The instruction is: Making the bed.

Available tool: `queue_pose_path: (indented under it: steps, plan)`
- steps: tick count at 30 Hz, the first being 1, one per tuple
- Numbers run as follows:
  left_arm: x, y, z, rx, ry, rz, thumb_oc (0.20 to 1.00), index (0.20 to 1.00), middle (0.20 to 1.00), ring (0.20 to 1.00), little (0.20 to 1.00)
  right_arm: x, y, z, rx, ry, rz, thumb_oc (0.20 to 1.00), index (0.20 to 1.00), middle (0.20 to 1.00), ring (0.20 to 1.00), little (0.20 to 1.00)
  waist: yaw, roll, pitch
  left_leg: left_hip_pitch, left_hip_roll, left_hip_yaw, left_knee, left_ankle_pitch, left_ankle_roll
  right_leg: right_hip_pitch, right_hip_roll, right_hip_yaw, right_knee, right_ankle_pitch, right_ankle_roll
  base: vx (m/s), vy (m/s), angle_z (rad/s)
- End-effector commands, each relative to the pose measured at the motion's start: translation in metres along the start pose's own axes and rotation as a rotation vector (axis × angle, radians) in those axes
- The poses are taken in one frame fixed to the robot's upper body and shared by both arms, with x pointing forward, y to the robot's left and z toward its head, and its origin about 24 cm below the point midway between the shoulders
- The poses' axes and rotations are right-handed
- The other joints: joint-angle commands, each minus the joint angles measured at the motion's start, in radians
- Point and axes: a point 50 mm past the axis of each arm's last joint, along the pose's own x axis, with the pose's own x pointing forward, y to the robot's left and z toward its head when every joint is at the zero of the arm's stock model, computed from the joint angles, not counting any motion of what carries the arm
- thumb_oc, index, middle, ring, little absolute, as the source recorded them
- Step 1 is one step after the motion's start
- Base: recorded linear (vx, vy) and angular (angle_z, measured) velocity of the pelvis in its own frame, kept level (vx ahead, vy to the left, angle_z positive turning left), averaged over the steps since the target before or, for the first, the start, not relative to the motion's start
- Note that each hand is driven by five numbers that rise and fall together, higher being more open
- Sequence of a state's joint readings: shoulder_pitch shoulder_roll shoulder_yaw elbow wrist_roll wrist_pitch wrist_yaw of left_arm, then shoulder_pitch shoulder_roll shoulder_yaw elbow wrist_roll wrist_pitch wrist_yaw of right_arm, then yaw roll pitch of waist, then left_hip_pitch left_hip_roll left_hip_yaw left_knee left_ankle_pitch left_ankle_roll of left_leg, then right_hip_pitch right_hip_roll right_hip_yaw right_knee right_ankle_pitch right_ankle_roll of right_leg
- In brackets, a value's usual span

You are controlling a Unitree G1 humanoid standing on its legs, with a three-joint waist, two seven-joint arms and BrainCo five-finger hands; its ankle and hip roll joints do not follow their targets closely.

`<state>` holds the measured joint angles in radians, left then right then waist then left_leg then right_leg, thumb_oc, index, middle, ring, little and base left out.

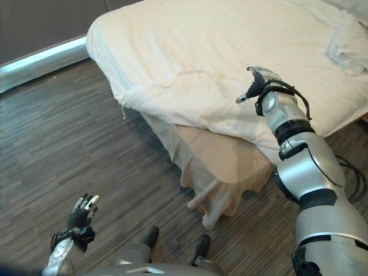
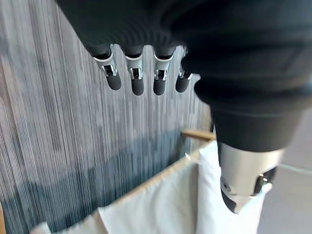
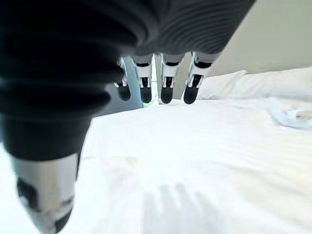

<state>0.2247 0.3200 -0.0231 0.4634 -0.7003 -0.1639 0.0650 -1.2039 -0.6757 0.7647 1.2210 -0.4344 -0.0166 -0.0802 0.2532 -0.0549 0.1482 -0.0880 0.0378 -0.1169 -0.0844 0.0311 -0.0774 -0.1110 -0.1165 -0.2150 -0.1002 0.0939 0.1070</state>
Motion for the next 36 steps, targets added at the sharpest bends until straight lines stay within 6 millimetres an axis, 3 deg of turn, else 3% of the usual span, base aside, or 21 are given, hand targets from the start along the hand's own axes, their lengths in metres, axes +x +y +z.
queue_pose_path:
  steps: [1,4,5,7,10,16,20,23,24,25,27,28,29,30,31,32,33,36]
  plan:
    - [0.014,-0.012,0.048,0.021,-0.180,-0.074,1.000,1.000,1.000,1.000,1.000,0.002,-0.060,-0.012,-0.181,0.064,-0.146,1.000,1.000,1.000,1.000,1.000,-0.002,-0.041,0.057,-0.021,-0.045,-0.013,-0.003,0.047,0.027,0.102,-0.018,0.011,0.013,-0.018,0.043,-0.06,-0.031,0.26]
    - [0.016,-0.020,0.053,0.031,-0.195,-0.103,1.000,1.000,1.000,1.000,1.000,-0.006,-0.091,-0.045,-0.274,0.187,-0.200,1.000,1.000,1.000,1.000,1.000,0.026,-0.026,0.085,-0.082,-0.054,-0.045,-0.003,0.073,0.014,0.057,-0.019,-0.021,0.013,-0.015,0.045,-0.06,-0.033,0.32]
    - [0.016,-0.020,0.053,0.030,-0.195,-0.104,1.000,1.000,1.000,1.000,1.000,-0.006,-0.091,-0.045,-0.275,0.188,-0.200,1.000,1.000,1.000,1.000,1.000,0.025,-0.025,0.085,-0.084,-0.054,-0.046,-0.003,0.074,0.014,0.056,-0.019,-0.022,0.013,-0.015,0.045,-0.08,-0.036,0.30]
    - [0.016,-0.025,0.052,0.022,-0.193,-0.126,1.000,1.000,1.000,1.000,1.000,-0.014,-0.116,-0.062,-0.392,0.250,-0.229,1.000,1.000,1.000,1.000,1.000,0.044,-0.013,0.110,-0.139,-0.060,-0.062,-0.003,0.091,0.001,0.011,-0.017,-0.037,0.013,-0.012,0.043,-0.08,-0.038,0.25]
    - [0.015,-0.029,0.052,0.017,-0.196,-0.145,1.000,1.000,1.000,1.000,1.000,-0.023,-0.145,-0.073,-0.404,0.301,-0.302,1.000,1.000,1.000,1.000,1.000,0.062,-0.002,0.136,-0.201,-0.062,-0.069,-0.003,0.109,-0.013,-0.048,-0.012,-0.044,0.013,-0.008,0.045,-0.07,-0.032,0.14]
    - [0.018,-0.039,0.051,0.002,-0.199,-0.161,1.000,1.000,1.000,1.000,1.000,-0.030,-0.176,-0.065,-0.395,0.292,-0.401,1.000,1.000,1.000,1.000,1.000,0.083,0.005,0.175,-0.314,-0.050,-0.066,-0.003,0.136,-0.034,-0.149,-0.003,-0.043,0.013,0.001,0.049,-0.06,-0.031,0.00]
    - [0.021,-0.051,0.051,-0.013,-0.200,-0.181,1.000,1.000,1.000,1.000,1.000,-0.023,-0.171,-0.048,-0.355,0.233,-0.407,1.000,1.000,1.000,1.000,1.000,0.085,0.002,0.198,-0.330,-0.044,-0.070,-0.003,0.140,-0.036,-0.162,0.006,-0.045,0.013,-0.004,0.047,0.00,-0.031,-0.02]
    - [0.025,-0.065,0.051,-0.049,-0.199,-0.195,1.000,1.000,1.000,1.000,1.000,-0.007,-0.134,-0.023,-0.294,0.148,-0.316,1.000,1.000,1.000,1.000,1.000,0.091,0.003,0.217,-0.317,-0.047,-0.084,-0.003,0.140,-0.033,-0.143,0.004,-0.063,0.013,-0.018,0.044,0.02,-0.036,-0.03]
    - [0.026,-0.070,0.053,-0.054,-0.207,-0.199,1.000,1.000,1.000,1.000,1.000,-0.001,-0.114,-0.012,-0.241,0.105,-0.269,0.200,0.200,0.200,0.200,0.200,0.095,0.003,0.222,-0.312,-0.049,-0.089,-0.003,0.141,-0.030,-0.138,0.002,-0.065,0.013,-0.016,0.043,0.03,-0.003,0.04]
    - [0.028,-0.070,0.055,-0.061,-0.217,-0.190,1.000,1.000,1.000,1.000,1.000,0.003,-0.093,0.003,-0.180,0.047,-0.217,0.200,0.200,0.200,0.200,0.200,0.097,-0.001,0.230,-0.299,-0.049,-0.087,-0.003,0.136,-0.029,-0.125,0.002,-0.069,0.013,-0.020,0.041,0.03,0.012,0.06]
    - [0.031,-0.064,0.060,-0.108,-0.242,-0.113,1.000,1.000,1.000,1.000,1.000,0.001,-0.013,0.066,0.066,-0.205,-0.029,0.200,0.200,0.200,0.200,0.200,0.070,-0.025,0.249,-0.270,-0.046,-0.078,-0.003,0.128,-0.022,-0.102,0.002,-0.059,0.013,-0.018,0.038,0.03,0.050,0.01]
    - [0.031,-0.060,0.060,-0.135,-0.243,-0.076,1.000,1.000,1.000,1.000,1.000,-0.010,0.022,0.089,0.168,-0.302,0.049,0.200,0.200,0.200,0.200,0.200,0.051,-0.043,0.255,-0.250,-0.042,-0.068,-0.003,0.117,-0.017,-0.090,0.005,-0.048,0.015,-0.017,0.035,0.02,0.064,-0.08]
    - [0.033,-0.056,0.056,-0.152,-0.228,-0.051,1.000,1.000,1.000,1.000,1.000,-0.019,0.048,0.098,0.226,-0.335,0.115,0.200,0.200,0.200,0.200,0.200,0.041,-0.053,0.256,-0.238,-0.040,-0.061,-0.003,0.112,-0.015,-0.082,0.005,-0.043,0.018,-0.018,0.034,0.03,0.056,-0.31]
    - [0.033,-0.052,0.053,-0.183,-0.217,-0.019,1.000,1.000,1.000,1.000,1.000,-0.043,0.097,0.111,0.317,-0.387,0.254,0.200,0.200,0.200,0.200,0.200,0.021,-0.073,0.254,-0.216,-0.036,-0.049,-0.003,0.100,-0.009,-0.068,0.006,-0.035,0.022,-0.022,0.033,0.03,0.066,-0.36]
    - [0.033,-0.054,0.053,-0.194,-0.218,-0.019,1.000,1.000,1.000,1.000,1.000,-0.057,0.125,0.113,0.345,-0.392,0.334,0.200,0.200,0.200,0.200,0.200,0.006,-0.080,0.251,-0.203,-0.036,-0.041,-0.003,0.093,-0.005,-0.063,0.006,-0.029,0.028,-0.023,0.034,0.02,0.053,-0.33]
    - [0.033,-0.054,0.053,-0.192,-0.216,-0.018,1.000,1.000,1.000,1.000,1.000,-0.057,0.125,0.112,0.346,-0.392,0.336,0.200,0.200,0.200,0.200,0.200,0.009,-0.081,0.250,-0.200,-0.036,-0.040,-0.003,0.092,-0.005,-0.061,0.006,-0.028,0.028,-0.023,0.034,0.02,0.046,-0.15]
    - [0.033,-0.053,0.052,-0.199,-0.217,-0.009,1.000,1.000,1.000,1.000,1.000,-0.071,0.148,0.112,0.367,-0.390,0.399,0.200,0.200,0.200,0.200,0.200,-0.004,-0.086,0.245,-0.188,-0.035,-0.031,-0.003,0.085,-0.001,-0.054,0.006,-0.023,0.031,-0.024,0.034,0.03,0.059,-0.19]
    - [0.036,-0.047,0.051,-0.229,-0.209,0.040,1.000,1.000,1.000,1.000,1.000,-0.137,0.235,0.086,0.548,-0.214,0.661,0.200,0.200,0.200,0.200,0.200,-0.074,-0.108,0.199,-0.107,-0.036,0.019,-0.003,0.051,0.021,-0.011,-0.003,0.023,0.045,-0.028,0.040,0.06,0.136,-0.39]
